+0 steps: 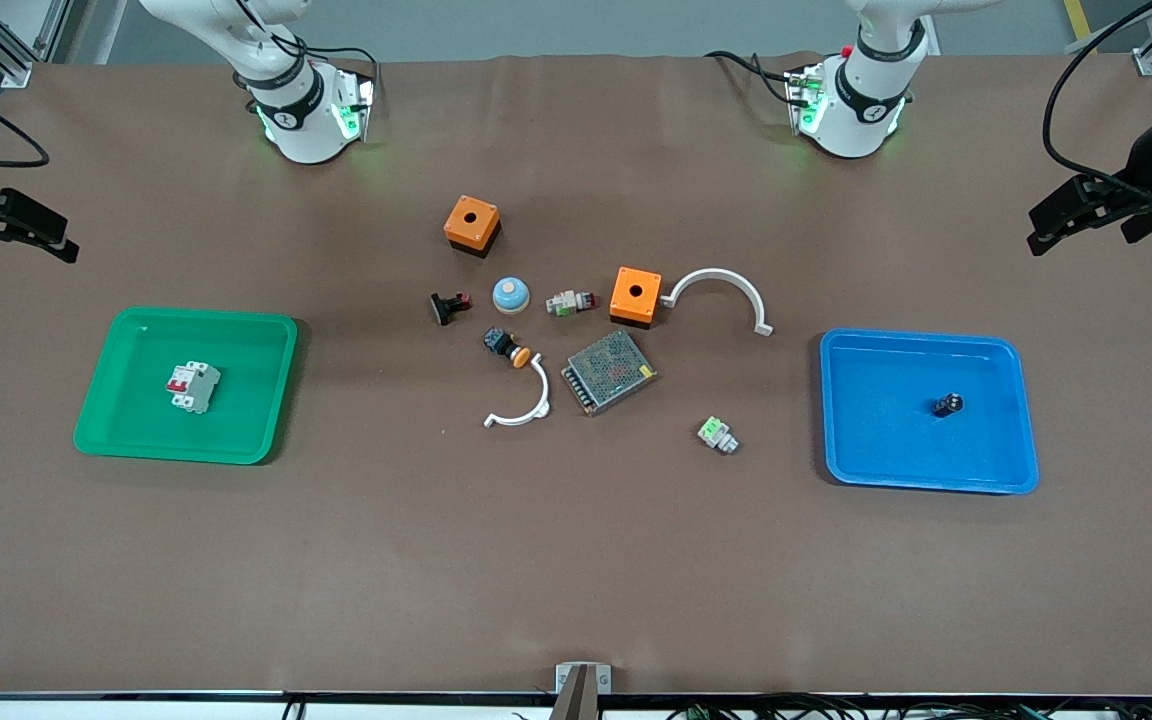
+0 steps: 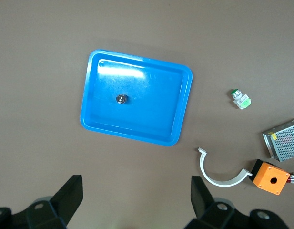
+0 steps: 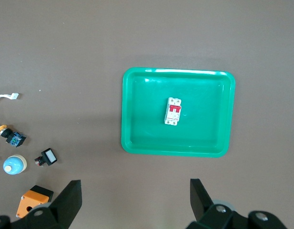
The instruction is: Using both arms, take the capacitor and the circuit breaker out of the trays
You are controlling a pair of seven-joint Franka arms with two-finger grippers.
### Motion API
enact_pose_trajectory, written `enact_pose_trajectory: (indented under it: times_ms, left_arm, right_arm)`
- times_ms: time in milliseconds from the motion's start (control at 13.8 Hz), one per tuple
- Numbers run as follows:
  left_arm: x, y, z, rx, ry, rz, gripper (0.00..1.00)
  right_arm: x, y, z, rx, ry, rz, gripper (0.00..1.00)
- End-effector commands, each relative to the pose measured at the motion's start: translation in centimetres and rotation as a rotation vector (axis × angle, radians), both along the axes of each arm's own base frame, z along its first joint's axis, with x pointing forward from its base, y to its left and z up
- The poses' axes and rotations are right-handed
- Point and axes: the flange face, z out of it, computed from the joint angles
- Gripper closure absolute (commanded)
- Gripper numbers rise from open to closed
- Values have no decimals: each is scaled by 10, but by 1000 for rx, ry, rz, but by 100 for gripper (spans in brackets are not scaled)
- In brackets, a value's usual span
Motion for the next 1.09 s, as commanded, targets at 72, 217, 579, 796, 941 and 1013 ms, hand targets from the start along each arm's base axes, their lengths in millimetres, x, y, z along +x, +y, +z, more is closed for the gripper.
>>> enact_pose_trajectory:
  times_ms: [72,217,579,796,941,1013]
  left_arm:
    - [17,11,-48,-20,38,-42,0]
    - [25,13,-90,-12,37,-22,0]
    - [52,83,-231,-10,18,100,0]
    - [71,93,-306,-34,40,114,0]
    - [72,101,-344,-37,84,120,2]
    - [72,103,-357,-25,98,109,5]
  right_arm:
    - [13,-8,-14,7,24,-10,0]
    - [40,-21,-45,1,70,-27,0]
    - [78,-89,-130,3,144,-118,0]
    - [69,-100,-199,-1,114,-142,0]
    - [58,-102,-252,-7,56,-159,0]
    - [51,-100,-282,2,28,-175,0]
